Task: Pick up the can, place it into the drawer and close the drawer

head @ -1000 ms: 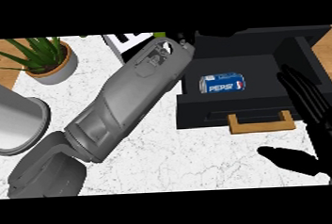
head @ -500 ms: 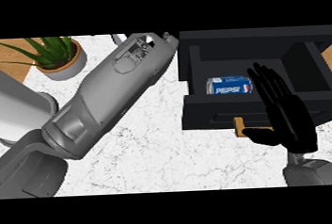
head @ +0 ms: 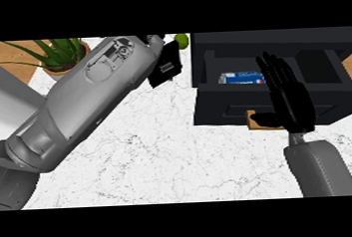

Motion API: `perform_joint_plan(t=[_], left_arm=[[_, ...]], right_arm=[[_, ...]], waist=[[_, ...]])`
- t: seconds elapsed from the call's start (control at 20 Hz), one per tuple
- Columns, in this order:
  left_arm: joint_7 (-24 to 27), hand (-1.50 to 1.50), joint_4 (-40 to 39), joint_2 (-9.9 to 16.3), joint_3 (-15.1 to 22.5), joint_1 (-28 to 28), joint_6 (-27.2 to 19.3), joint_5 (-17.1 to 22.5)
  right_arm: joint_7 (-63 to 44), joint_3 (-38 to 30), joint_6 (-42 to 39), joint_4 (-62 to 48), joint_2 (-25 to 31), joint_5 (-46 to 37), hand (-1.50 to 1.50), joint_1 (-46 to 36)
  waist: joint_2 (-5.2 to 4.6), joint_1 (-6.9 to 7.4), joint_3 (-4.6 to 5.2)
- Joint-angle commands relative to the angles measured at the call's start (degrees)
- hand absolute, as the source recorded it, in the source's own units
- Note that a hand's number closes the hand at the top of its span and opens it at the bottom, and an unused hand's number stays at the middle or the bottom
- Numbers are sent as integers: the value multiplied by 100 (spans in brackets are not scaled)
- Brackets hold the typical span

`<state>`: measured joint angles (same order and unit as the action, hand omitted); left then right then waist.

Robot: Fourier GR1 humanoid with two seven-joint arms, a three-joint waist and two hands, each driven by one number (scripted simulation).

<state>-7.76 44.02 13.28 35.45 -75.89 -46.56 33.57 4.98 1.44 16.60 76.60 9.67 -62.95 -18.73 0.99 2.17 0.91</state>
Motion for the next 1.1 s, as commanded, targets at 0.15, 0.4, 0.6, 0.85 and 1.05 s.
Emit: perform_joint_plan(t=[0.15, 0.4, 0.6, 0.85, 1.05], left_arm=[[-428, -150, 594, 448, 61, 267, 35, -171], [-645, -150, 1159, 740, 96, 645, 80, -197], [-731, -150, 1581, 989, 50, 957, 124, -290], [-987, -150, 1995, 1161, 50, 1254, 151, -309], [-788, -150, 2362, 1379, 50, 1677, 271, -403]], right_arm=[[204, -281, 759, -1659, -57, -286, -150, -557], [27, -436, 1374, -2509, -255, -599, -150, -1077], [185, -767, 1713, -3292, -132, -484, -150, -1861], [192, -944, 2441, -4339, -238, -656, -150, -2477], [108, -1182, 2451, -4828, 84, -646, -150, -3154]], waist=[[-121, 69, -99], [-122, 185, -100], [-130, 125, -100], [-181, 217, -104], [-208, 289, -102]])
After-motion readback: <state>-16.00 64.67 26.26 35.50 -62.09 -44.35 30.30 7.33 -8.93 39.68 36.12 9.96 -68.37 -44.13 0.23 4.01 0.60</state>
